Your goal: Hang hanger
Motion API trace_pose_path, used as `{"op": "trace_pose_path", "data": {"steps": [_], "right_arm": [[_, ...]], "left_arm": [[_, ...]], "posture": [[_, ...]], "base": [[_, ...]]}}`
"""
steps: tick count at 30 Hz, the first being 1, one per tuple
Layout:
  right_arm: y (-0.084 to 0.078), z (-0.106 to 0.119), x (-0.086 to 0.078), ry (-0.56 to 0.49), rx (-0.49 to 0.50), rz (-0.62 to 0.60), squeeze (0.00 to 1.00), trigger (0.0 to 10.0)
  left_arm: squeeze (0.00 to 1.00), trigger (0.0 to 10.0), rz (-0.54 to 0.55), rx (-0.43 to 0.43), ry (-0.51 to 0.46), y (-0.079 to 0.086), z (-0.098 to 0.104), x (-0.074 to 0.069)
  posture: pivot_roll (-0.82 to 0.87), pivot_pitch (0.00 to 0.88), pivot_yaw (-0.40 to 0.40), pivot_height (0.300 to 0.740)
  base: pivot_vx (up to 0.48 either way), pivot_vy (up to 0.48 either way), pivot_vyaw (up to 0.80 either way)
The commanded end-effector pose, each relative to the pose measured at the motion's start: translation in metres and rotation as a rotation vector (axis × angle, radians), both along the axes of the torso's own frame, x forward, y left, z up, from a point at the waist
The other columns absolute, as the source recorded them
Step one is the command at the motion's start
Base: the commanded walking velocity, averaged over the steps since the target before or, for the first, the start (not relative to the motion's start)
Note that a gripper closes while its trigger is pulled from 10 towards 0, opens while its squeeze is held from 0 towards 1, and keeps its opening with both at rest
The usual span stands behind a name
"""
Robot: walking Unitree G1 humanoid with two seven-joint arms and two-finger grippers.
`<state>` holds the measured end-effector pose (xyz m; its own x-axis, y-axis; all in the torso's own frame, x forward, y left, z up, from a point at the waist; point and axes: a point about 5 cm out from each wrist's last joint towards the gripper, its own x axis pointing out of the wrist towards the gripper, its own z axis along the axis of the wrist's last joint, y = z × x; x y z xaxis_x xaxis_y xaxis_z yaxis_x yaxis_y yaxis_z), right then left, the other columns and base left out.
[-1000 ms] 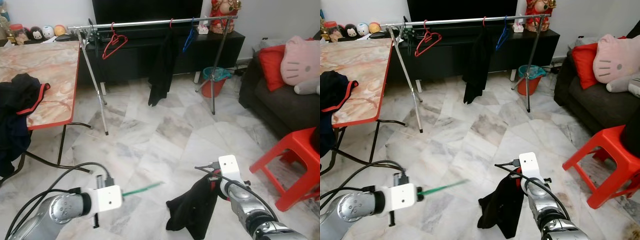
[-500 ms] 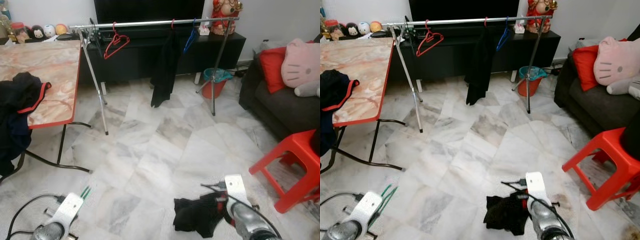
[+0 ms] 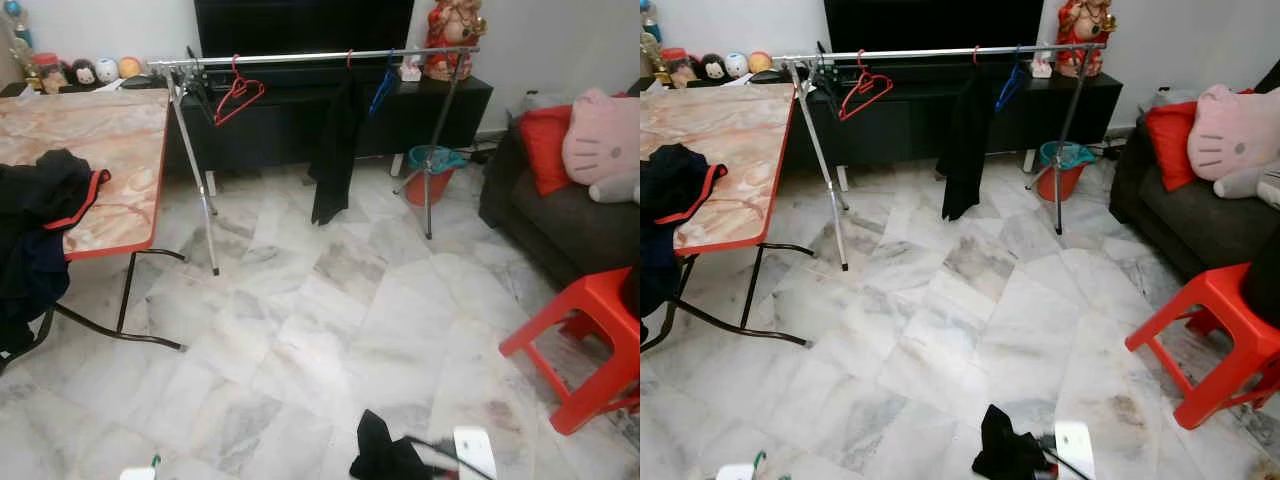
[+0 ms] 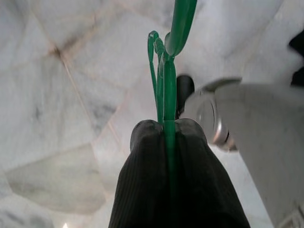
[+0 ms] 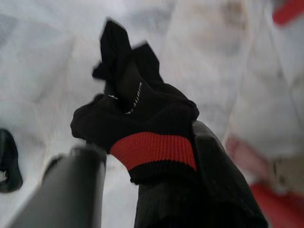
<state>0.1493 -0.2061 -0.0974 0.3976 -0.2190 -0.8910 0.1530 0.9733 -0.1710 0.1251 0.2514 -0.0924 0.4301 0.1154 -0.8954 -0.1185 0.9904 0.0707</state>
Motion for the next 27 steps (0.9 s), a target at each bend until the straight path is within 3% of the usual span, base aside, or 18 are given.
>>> {"op": "trace_pose_path", "data": {"steps": [1,9,21,27], "right_arm": [[0.001,-0.001,-0.002,0.0,0.005,-0.025,0.0,10.0],[0.009,-0.009,-0.023,0.004,0.058,-0.119,0.0,10.0],[0.015,-0.003,-0.003,-0.081,0.096,-0.141,0.0,10.0],[0.017,-0.003,-0.005,-0.103,0.111,-0.174,0.0,10.0]], "left_arm": [[0.0,10.0,-0.017,-0.001,0.004,-0.002,-0.001,0.0],[0.0,10.0,-0.028,0.004,0.003,0.001,-0.001,-0.001],[0.0,10.0,0.007,0.034,0.054,0.016,-0.004,-0.03],[0.0,10.0,-0.002,0.017,0.049,-0.007,-0.01,-0.024]], "posture": [[0.11,0.0,-0.055,0.74],[0.1,0.0,-0.036,0.74],[0.1,0.0,-0.03,0.74],[0.09,0.0,-0.026,0.74]], "base": [[0.0,0.0,0.0],[0.0,0.0,0.0],[0.0,0.0,0.0],[0.0,0.0,0.0]]}}
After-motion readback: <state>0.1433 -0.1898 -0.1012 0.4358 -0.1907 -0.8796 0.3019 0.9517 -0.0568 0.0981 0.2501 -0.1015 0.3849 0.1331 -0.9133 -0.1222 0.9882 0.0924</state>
